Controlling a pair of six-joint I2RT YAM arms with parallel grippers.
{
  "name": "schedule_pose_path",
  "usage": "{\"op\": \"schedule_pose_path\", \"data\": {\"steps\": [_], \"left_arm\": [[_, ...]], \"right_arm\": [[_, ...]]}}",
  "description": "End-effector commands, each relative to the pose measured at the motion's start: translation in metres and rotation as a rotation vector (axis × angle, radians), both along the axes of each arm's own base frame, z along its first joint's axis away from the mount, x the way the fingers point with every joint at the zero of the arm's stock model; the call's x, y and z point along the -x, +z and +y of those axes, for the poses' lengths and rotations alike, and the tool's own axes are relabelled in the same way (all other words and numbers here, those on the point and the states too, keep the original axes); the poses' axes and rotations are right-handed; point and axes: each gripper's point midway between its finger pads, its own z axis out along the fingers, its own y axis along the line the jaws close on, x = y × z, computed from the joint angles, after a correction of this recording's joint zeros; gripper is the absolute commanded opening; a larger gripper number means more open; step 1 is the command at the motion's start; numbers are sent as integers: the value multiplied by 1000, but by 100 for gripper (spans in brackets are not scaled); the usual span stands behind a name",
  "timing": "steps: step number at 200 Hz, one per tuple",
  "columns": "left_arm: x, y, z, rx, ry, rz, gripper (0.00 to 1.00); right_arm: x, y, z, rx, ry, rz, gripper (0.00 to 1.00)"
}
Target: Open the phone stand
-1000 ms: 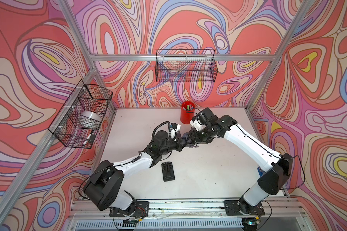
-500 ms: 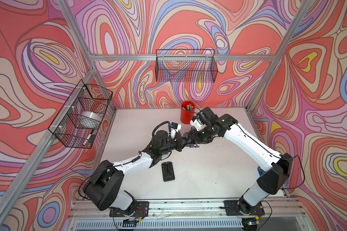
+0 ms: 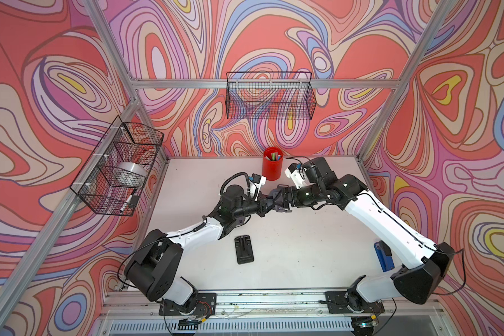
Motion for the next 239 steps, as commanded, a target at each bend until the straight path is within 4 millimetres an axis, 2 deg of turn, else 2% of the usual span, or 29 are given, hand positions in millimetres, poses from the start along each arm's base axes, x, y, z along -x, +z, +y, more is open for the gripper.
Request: {"op": "schedule_pose_path", "data": {"steps": [1, 10, 30, 57, 99, 139, 239], "left_arm": [[0, 24, -1, 73, -88, -84, 0], [-5, 22, 2, 83, -93, -74, 0], [-13, 22, 6, 100, -115, -81, 0], [-20, 22, 2, 85, -137, -97, 0], [-24, 30, -4, 100, -167, -112, 0], [-27, 34, -6, 126, -170, -108, 0], [-23, 37, -14, 170, -215, -45, 0]], "right_arm": [[-7, 16, -6, -89, 4, -58, 75], [-11, 18, -13, -107, -6, -72, 69], [-19, 23, -24, -172, -14, -85, 47], [-29, 24, -30, -259, -3, -96, 34], [-44, 16, -26, -360, 38, -73, 30], [-51, 13, -19, -404, 76, -59, 28], [-41, 22, -9, -485, 185, -89, 25]]}}
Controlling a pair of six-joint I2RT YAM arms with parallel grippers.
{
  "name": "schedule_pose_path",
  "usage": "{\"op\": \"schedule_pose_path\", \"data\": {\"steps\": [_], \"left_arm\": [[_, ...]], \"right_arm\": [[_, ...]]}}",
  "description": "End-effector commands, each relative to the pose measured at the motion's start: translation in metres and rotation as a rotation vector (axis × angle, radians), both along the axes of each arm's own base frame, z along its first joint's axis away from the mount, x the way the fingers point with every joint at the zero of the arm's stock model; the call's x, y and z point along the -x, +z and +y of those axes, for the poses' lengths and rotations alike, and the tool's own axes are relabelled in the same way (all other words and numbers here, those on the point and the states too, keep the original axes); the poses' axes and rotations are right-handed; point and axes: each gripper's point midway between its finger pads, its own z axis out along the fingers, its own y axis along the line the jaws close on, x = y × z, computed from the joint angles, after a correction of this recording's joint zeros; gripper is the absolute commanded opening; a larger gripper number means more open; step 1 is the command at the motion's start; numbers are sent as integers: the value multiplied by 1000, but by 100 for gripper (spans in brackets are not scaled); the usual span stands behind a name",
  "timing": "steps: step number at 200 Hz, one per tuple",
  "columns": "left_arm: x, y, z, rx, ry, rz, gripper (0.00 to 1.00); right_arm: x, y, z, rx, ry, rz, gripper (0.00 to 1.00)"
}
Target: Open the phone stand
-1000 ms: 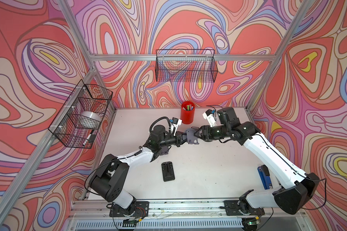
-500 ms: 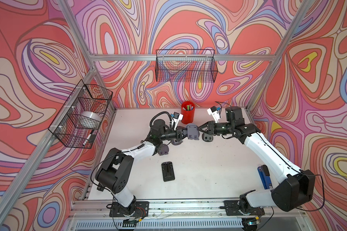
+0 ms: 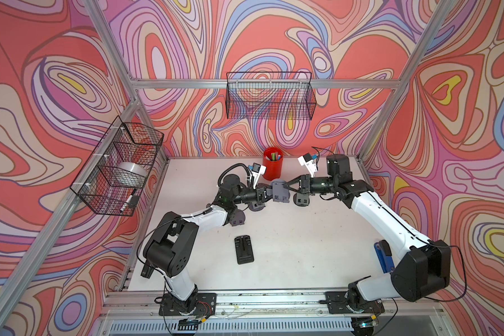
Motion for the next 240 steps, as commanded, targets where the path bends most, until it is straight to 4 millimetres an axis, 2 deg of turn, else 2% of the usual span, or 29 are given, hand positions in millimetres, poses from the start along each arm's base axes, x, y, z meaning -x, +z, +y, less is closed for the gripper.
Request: {"op": "schedule_pose_path", "data": {"steps": [1, 41, 79, 112, 176, 240], "left_arm": [[4, 18, -7, 38, -43, -34, 0], [8, 16, -12, 28, -69, -1, 0], [4, 5, -16, -17, -71, 66, 0], [0, -2, -18, -53, -66, 120, 0], [0, -15, -16, -152, -61, 206, 0], [-9, -31, -2, -206, -37, 347, 0]], "right_arm": [[7, 8, 6, -44, 65, -48, 25], [7, 4, 9, -63, 99, -70, 23], [11, 5, 9, -55, 126, -129, 9], [19, 8, 6, -23, 154, -231, 3], [40, 38, 2, -22, 201, -439, 0], [60, 45, 2, 57, 246, -479, 1]]}}
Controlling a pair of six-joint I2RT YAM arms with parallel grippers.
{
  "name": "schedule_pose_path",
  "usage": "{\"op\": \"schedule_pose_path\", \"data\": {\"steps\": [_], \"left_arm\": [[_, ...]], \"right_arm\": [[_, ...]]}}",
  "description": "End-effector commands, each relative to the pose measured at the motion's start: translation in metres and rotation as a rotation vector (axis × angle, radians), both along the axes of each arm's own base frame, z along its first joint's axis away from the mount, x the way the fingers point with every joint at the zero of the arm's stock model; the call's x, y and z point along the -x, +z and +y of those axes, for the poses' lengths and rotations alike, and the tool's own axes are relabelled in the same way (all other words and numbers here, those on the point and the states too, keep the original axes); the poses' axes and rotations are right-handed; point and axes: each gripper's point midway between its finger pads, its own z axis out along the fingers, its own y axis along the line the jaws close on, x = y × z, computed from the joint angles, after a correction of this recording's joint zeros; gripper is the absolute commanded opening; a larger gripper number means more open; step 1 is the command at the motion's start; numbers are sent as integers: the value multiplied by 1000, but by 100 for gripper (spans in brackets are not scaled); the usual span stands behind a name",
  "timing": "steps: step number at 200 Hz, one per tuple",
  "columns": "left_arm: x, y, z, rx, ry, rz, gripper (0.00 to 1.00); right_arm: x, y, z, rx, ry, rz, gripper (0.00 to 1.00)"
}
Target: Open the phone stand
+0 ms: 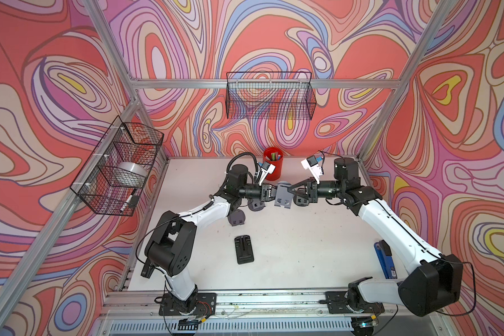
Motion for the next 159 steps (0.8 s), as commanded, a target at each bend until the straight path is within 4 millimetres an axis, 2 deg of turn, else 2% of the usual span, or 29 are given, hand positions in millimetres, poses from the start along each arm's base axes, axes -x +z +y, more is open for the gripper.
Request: {"op": "schedule_pose_path", "data": {"steps": [1, 12, 47, 66, 86, 131, 159], "left_arm": [[-21, -27, 13, -100, 114, 145, 0], [-22, -27, 15, -120, 113, 145, 0], [-12, -19, 16, -175, 35, 81, 0], [-3, -15, 17, -204, -21, 58, 0], [9, -13, 20, -234, -76, 54, 0], [26, -11, 26, -265, -145, 44, 0], [29, -15, 29, -289, -149, 52, 0]], "right_arm": [[26, 27, 8, 28, 69, -110, 1], [29, 23, 11, 72, 71, -97, 4], [35, 10, 25, 164, 87, -54, 22], [35, 10, 29, 191, 88, -47, 32], [36, 11, 33, 219, 96, -55, 37], [38, 6, 46, 293, 142, -48, 40], [38, 1, 51, 332, 158, -41, 37]]}}
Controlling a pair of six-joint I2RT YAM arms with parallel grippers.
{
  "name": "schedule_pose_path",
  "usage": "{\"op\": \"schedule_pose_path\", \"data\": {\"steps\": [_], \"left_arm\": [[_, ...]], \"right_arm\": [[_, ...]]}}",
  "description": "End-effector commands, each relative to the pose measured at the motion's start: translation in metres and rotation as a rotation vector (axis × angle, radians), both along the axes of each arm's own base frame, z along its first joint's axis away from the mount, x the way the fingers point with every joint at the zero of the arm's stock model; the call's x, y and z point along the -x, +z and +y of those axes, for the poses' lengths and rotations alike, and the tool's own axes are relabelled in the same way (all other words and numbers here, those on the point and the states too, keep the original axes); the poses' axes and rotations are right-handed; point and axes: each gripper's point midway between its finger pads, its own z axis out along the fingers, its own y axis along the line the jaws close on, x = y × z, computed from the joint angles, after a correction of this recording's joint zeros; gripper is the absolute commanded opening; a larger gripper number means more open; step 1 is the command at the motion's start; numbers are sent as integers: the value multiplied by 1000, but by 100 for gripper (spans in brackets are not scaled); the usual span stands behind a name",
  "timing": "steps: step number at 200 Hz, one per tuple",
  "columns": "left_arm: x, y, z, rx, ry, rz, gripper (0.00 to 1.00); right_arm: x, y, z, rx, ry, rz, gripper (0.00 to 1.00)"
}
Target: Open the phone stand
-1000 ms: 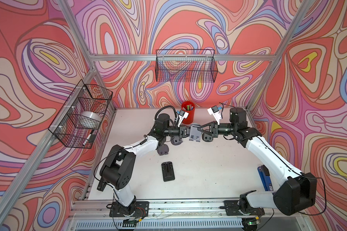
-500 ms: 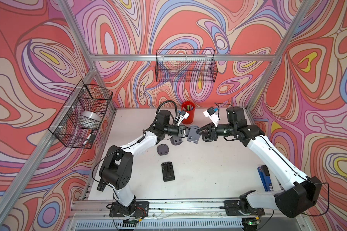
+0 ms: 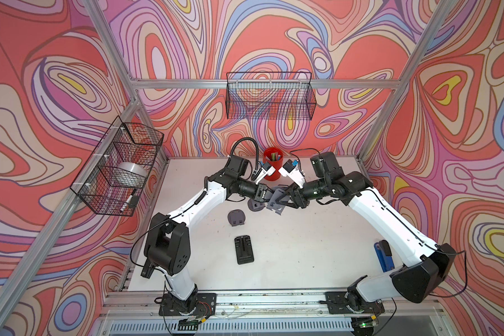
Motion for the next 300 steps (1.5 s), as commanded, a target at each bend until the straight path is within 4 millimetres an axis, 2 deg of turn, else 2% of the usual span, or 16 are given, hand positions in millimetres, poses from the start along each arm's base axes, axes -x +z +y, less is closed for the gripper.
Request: {"op": "schedule_pose_path", "data": {"steps": [1, 58, 91, 140, 191, 217, 237, 249, 264, 282, 300], "left_arm": [[4, -16, 4, -68, -11, 17, 0], [-4, -22, 6, -83, 19, 45, 0], [-9, -27, 9, -89, 43, 68, 0], [-12, -32, 12, -87, 62, 96, 0], [-15, -36, 13, -92, 77, 116, 0], [-17, -37, 12, -81, 95, 118, 0], [-21, -39, 10, -56, 120, 115, 0], [-25, -42, 9, -39, 155, 108, 0], [-31, -45, 6, -20, 202, 74, 0], [-32, -51, -3, -1, 246, 39, 0], [-29, -61, -22, 40, 287, 6, 0]], "right_arm": [[8, 8, 9, 7, 57, -24, 37], [13, -14, 13, 144, 73, -30, 12], [12, -21, 6, 203, 58, -48, 5], [11, -33, -3, 301, 44, -75, 0], [12, -42, 1, 371, 49, -94, 1], [8, -40, 3, 365, 29, -104, 12], [6, -32, 5, 330, 5, -119, 31], [5, -23, 5, 306, -19, -137, 48], [4, -8, 4, 263, -57, -166, 60], [1, 11, -2, 218, -130, -205, 65], [-5, 28, -14, 185, -235, -232, 68]]}}
